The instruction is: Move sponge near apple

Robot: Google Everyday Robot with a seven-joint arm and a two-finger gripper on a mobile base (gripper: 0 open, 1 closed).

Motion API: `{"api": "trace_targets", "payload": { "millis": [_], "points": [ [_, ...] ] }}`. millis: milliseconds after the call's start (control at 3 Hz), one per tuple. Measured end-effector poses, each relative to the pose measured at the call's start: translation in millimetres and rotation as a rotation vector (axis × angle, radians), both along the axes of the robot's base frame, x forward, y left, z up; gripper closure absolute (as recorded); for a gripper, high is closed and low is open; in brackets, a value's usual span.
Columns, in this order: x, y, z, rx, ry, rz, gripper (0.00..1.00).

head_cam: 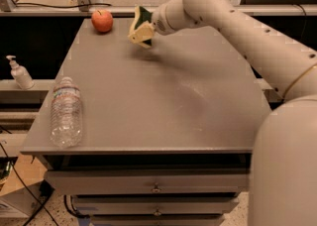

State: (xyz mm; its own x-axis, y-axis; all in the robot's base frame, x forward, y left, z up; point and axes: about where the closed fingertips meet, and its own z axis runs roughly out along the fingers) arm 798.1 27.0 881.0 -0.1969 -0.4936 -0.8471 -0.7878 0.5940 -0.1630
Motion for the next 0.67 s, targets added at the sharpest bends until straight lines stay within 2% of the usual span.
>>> {"api": "trace_targets", "payload": {
  "millis": [333,667],
  "points": [
    [22.4,27.6,-4.7,0.027,0.005,0.012,0.83],
    [33.0,52.4,-12.8,0.033,0.021,0.038,0.59]
  ]
}}
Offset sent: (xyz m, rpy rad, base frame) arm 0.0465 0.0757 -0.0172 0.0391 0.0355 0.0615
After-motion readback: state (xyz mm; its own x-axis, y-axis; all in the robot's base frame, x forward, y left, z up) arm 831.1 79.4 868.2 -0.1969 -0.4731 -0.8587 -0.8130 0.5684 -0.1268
